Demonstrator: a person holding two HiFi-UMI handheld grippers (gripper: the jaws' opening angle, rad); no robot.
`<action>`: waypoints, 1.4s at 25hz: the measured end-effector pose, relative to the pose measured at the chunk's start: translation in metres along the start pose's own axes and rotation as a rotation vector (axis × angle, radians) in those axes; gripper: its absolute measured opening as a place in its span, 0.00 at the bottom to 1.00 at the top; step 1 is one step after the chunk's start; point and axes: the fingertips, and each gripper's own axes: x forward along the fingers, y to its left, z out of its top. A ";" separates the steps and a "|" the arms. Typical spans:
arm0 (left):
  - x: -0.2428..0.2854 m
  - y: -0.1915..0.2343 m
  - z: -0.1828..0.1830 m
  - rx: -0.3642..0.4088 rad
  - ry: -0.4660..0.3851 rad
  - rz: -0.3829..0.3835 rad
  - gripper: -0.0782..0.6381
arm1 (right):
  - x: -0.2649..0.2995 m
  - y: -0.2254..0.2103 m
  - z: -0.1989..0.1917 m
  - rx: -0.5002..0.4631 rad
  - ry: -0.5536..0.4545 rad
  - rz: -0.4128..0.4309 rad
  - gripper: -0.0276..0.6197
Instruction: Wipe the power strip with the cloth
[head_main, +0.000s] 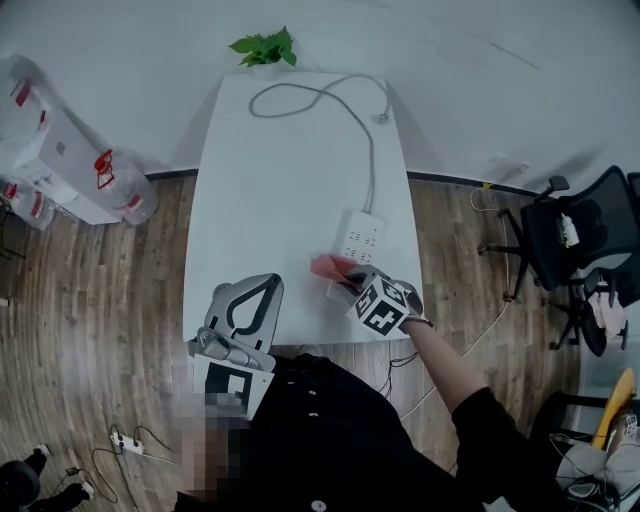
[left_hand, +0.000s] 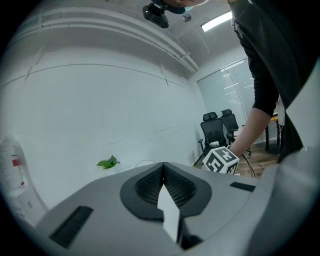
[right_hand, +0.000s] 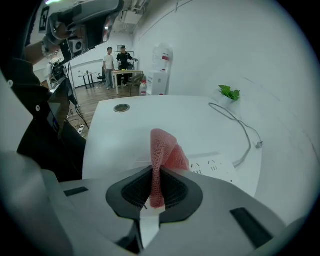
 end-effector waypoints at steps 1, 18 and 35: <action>0.000 0.000 0.001 0.000 -0.003 -0.002 0.13 | 0.000 0.005 0.001 -0.003 -0.002 0.007 0.14; 0.003 -0.012 0.005 0.009 -0.031 -0.056 0.13 | -0.006 0.070 0.001 -0.020 -0.021 0.063 0.14; 0.013 -0.030 0.010 0.013 -0.031 -0.109 0.13 | -0.102 0.016 0.037 0.261 -0.302 -0.270 0.14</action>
